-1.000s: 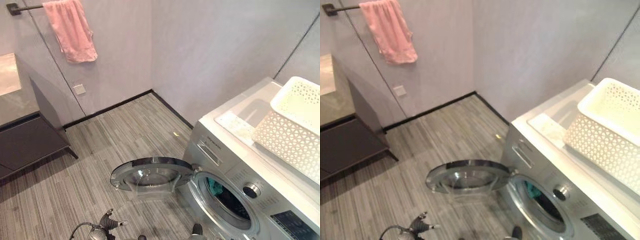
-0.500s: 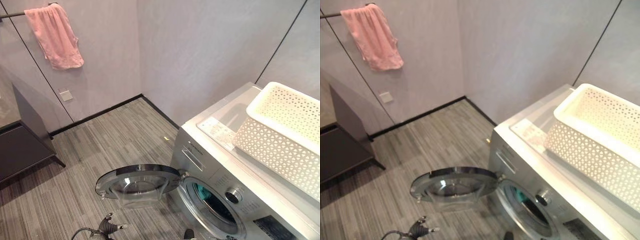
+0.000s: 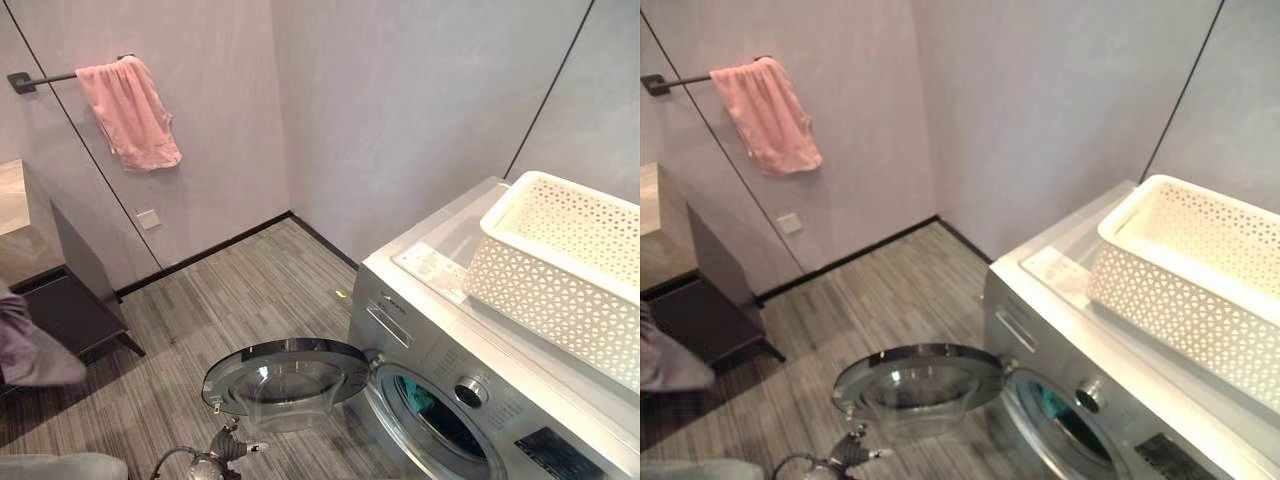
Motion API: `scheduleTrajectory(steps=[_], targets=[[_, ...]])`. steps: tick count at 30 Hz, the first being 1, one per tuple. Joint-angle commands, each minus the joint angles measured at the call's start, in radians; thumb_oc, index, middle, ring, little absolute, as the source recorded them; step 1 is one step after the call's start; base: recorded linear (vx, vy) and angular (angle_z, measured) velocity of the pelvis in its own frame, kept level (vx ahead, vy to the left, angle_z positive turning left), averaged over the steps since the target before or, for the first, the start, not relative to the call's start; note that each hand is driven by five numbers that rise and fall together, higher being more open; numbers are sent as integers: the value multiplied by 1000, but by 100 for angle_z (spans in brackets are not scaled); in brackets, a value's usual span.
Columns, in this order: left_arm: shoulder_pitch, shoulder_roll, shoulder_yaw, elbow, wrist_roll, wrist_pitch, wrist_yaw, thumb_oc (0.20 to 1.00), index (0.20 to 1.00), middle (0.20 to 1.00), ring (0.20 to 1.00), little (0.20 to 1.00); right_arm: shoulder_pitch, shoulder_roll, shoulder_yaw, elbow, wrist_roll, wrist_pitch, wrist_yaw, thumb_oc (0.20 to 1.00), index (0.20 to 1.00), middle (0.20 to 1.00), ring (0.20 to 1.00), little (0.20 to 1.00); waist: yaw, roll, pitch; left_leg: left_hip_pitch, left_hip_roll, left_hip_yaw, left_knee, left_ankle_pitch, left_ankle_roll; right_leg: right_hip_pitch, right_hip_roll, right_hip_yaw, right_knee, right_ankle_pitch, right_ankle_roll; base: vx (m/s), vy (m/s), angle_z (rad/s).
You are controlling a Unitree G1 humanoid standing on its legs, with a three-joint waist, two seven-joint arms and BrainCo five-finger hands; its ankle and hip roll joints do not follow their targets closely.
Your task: Grab the laundry basket,head to the washer,open it,put in the laundry and shut it.
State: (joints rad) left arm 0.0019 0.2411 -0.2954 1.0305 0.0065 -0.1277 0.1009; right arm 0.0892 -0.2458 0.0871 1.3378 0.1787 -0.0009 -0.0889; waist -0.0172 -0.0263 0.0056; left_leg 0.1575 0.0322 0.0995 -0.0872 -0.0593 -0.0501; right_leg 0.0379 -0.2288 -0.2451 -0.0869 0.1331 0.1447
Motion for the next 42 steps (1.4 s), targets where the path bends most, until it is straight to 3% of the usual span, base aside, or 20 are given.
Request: scheduleTrajectory(steps=[1, 3, 4, 5, 7, 8, 10, 12, 13, 20, 26, 32, 33, 36, 37, 39, 40, 41, 42], targets=[[-100, 28, -26, -11, -7, -31, -8, 1000, 1000, 1000, 1000, 1000, -111, -13, -21, 47, 6, -12, -19, 1000, 1000, 1000, 1000, 1000, -7, -9, 37, -57, -28, 26, 143, -109, 71, -57, -97, 42, 94, 20, 78, -111, 96, 2], [-115, 25, -35, -3, -2, -31, -8, 1000, 1000, 1000, 1000, 1000, -131, -20, -12, 35, 1, -11, -22, 1000, 1000, 1000, 1000, 1000, -11, -12, 45, -65, -37, 41, 152, -116, 78, -79, -107, 52, 91, 57, 88, -203, 116, -13], [-163, 26, -67, 19, 18, -37, -9, 1000, 1000, 1000, 1000, 1000, -177, -28, 14, -10, 11, -16, -23, 1000, 1000, 1000, 1000, 1000, -26, -9, 81, -93, -49, 91, 174, -120, 90, -148, -114, 84, 72, 141, 107, -238, 86, -28], [-164, 26, -67, 19, 18, -37, -9, 1000, 1000, 1000, 1000, 1000, -178, -27, 14, -10, 11, -16, -23, 1000, 1000, 1000, 1000, 1000, -25, -11, 79, -95, -51, 93, 173, -117, 91, -152, -116, 86, 71, 143, 108, -312, 102, -52], [-187, 25, -77, 48, 33, -35, -7, 1000, 1000, 1000, 1000, 1000, -167, -21, 12, 1, 23, -17, -23, 1000, 1000, 1000, 1000, 1000, -34, 6, 94, -106, -38, 123, 162, -102, 97, -161, -101, 73, 91, 92, 89, -217, 69, -80], [-189, 17, -71, 78, 27, -30, -5, 1000, 1000, 1000, 1000, 1000, -150, -8, 19, 15, 16, -16, -18, 1000, 1000, 1000, 1000, 1000, -35, 25, 90, -107, -16, 147, 147, -85, 99, -142, -86, 26, 155, 3, 53, -191, 68, -92], [-191, 14, -67, 87, 19, -29, -2, 1000, 1000, 1000, 1000, 1000, -144, -3, 19, 21, 13, -17, -18, 1000, 1000, 1000, 1000, 1000, -34, 29, 86, -111, -9, 158, 141, -74, 101, -136, -81, 12, 198, -25, 43, -112, 43, -75], [-180, 5, -53, 93, -12, -25, -7, 1000, 1000, 1000, 1000, 1000, -132, 9, 22, 46, 11, -17, -15, 1000, 1000, 1000, 1000, 1000, -20, 36, 63, -109, -1, 187, 114, -60, 102, -80, -49, -32, 281, -124, 30, -123, 23, -54], [-170, 2, -47, 92, -21, -26, -11, 1000, 1000, 1000, 1000, 1000, -127, 15, 24, 53, 8, -19, -13, 1000, 1000, 1000, 1000, 1000, -14, 34, 54, -111, -3, 201, 106, -52, 103, -58, -38, -40, 286, -144, 25, -102, -11, -56], [-98, -7, 0, 95, -52, -27, -20, 1000, 1000, 1000, 1000, 1000, -119, 28, 47, 56, -11, -22, -8, 1000, 1000, 1000, 1000, 1000, 40, 13, 5, -124, 3, 270, 80, -25, 80, 55, -24, -71, 151, -144, 34, -40, -104, -67], [-83, -15, 13, 126, -57, -26, -20, 1000, 1000, 1000, 1000, 1000, -122, 29, 75, 40, -32, -26, -4, 1000, 1000, 1000, 1000, 1000, 45, -10, -4, -130, 37, 244, 72, 20, 44, 101, 13, -78, 66, -165, 23, -23, -154, -15], [-77, -19, -3, 101, -48, -23, -21, 1000, 1000, 1000, 1000, 1000, -159, 11, 39, -6, 63, -55, -24, 1000, 1000, 1000, 1000, 1000, 41, -4, -5, -137, 49, 227, 54, 46, 31, 110, 28, -92, 55, -174, 16, -33, -57, 10], [-77, -14, -4, 95, -54, -24, -12, 1000, 1000, 1000, 1000, 1000, -179, -30, -72, 0, 202, -77, -49, 1000, 1000, 1000, 1000, 1000, 37, -1, -13, -132, 53, 218, 40, 54, 23, 115, 35, -97, 54, -179, 12, 13, -14, 3], [-75, -17, 2, 104, -57, -24, -11, 1000, 1000, 1000, 1000, 1000, -152, -41, -123, 26, 235, -87, -73, 1000, 1000, 1000, 1000, 1000, 30, 3, -19, -120, 53, 216, 27, 52, 22, 121, 36, -101, 54, -181, 14, 44, 10, 16], [-69, -14, 12, 89, -63, -25, -8, 1000, 1000, 1000, 1000, 1000, -154, -87, -196, 0, 279, -107, -119, 1000, 1000, 1000, 1000, 1000, 22, 5, -25, -109, 51, 214, 22, 47, 22, 123, 35, -99, 54, -181, 17, 84, 39, 22], [-68, -8, 13, 68, -64, -27, -6, 1000, 1000, 1000, 1000, 1000, -162, -117, -226, -25, 297, -117, -140, 1000, 1000, 1000, 1000, 1000, 20, 6, -25, -106, 51, 212, 22, 44, 22, 124, 35, -96, 54, -181, 19, 53, 40, 7], [-62, 11, 13, 21, -64, -34, -5, 1000, 1000, 1000, 1000, 1000, -193, -209, -276, -87, 299, -134, -185, 1000, 1000, 1000, 1000, 1000, 18, 5, -26, -104, 48, 209, 25, 35, 24, 123, 30, -92, 55, -178, 24, 24, 40, 3], [-62, 9, 12, 19, -64, -33, -5, 1000, 1000, 1000, 1000, 1000, -193, -210, -277, -88, 299, -133, -186, 1000, 1000, 1000, 1000, 1000, 19, 7, -25, -104, 48, 209, 25, 34, 24, 123, 30, -91, 55, -178, 25, 48, 77, 2], [-57, 24, 12, 3, -54, -38, -6, 1000, 1000, 1000, 1000, 1000, -244, -335, -330, -156, 285, -137, -228, 1000, 1000, 1000, 1000, 1000, 19, 1, -27, -105, 45, 206, 29, 27, 25, 121, 26, -86, 56, -173, 30, 23, 42, 1]])
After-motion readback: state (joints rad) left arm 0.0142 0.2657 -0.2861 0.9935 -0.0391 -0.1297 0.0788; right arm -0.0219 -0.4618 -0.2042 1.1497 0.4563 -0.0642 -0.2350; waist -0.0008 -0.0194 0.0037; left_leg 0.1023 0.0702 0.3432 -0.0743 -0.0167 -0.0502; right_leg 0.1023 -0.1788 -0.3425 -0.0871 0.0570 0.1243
